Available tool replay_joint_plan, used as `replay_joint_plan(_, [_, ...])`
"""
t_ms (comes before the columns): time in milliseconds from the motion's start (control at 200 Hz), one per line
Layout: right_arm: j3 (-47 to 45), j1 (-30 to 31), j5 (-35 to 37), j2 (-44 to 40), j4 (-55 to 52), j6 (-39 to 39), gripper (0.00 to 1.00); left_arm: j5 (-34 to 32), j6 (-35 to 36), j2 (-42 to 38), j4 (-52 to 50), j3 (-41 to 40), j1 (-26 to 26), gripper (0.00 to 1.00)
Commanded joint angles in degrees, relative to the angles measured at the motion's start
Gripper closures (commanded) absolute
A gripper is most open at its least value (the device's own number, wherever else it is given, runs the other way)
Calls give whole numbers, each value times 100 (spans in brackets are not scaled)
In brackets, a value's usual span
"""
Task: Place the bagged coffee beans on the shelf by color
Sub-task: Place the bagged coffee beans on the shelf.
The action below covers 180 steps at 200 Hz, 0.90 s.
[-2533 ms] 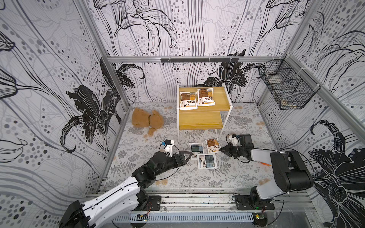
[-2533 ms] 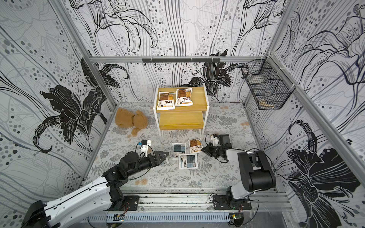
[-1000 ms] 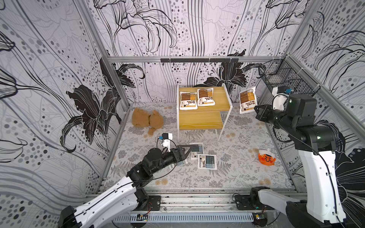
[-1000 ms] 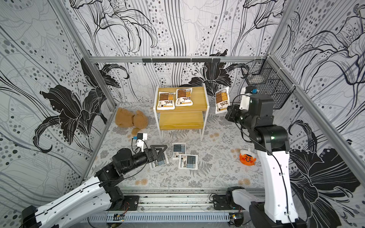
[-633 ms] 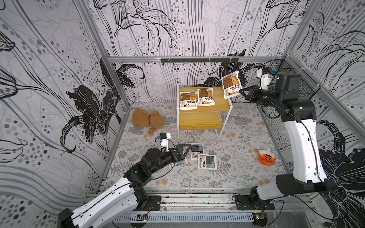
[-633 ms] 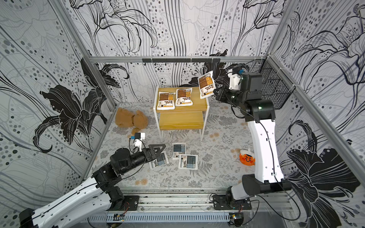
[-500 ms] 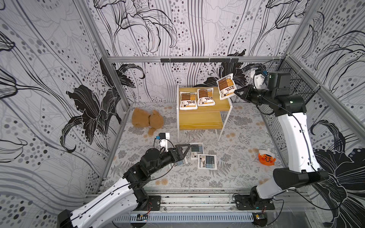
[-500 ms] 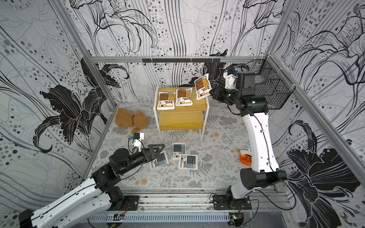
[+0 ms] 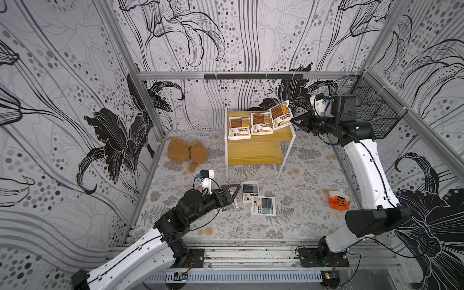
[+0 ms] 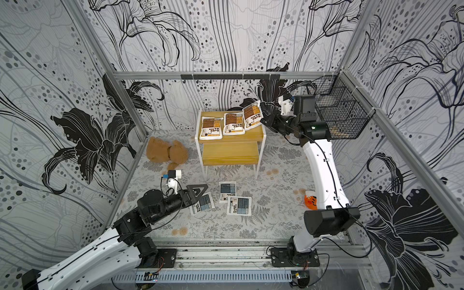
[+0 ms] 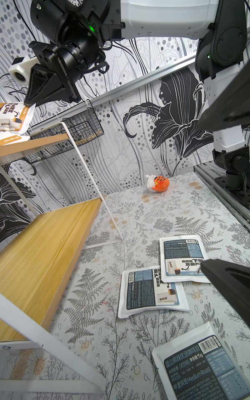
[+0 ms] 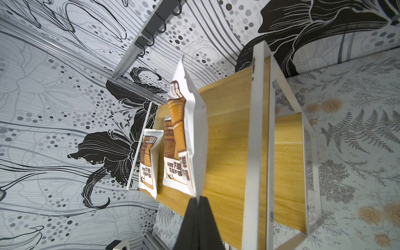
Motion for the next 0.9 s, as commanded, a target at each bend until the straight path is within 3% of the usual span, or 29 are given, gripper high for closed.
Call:
replay_joint_plan(0, [-79, -7, -156, -59, 197, 85, 100, -84, 140, -26, 43, 177, -23, 3])
replay_joint_plan(350, [-165, -7, -135, -49, 159, 2, 91, -137, 111, -161, -49, 113, -21, 3])
replay_joint_plan(466, [-171, -7, -101, -58, 128, -26, 76, -137, 101, -159, -64, 117, -23, 3])
replay_joint_plan(636, [-167, -4, -35, -93, 92, -56, 62, -137, 113, -135, -48, 120, -16, 3])
replay_joint_plan(896, [-21, -7, 246, -97, -117, -214, 53, -137, 110, -97, -39, 126, -24, 3])
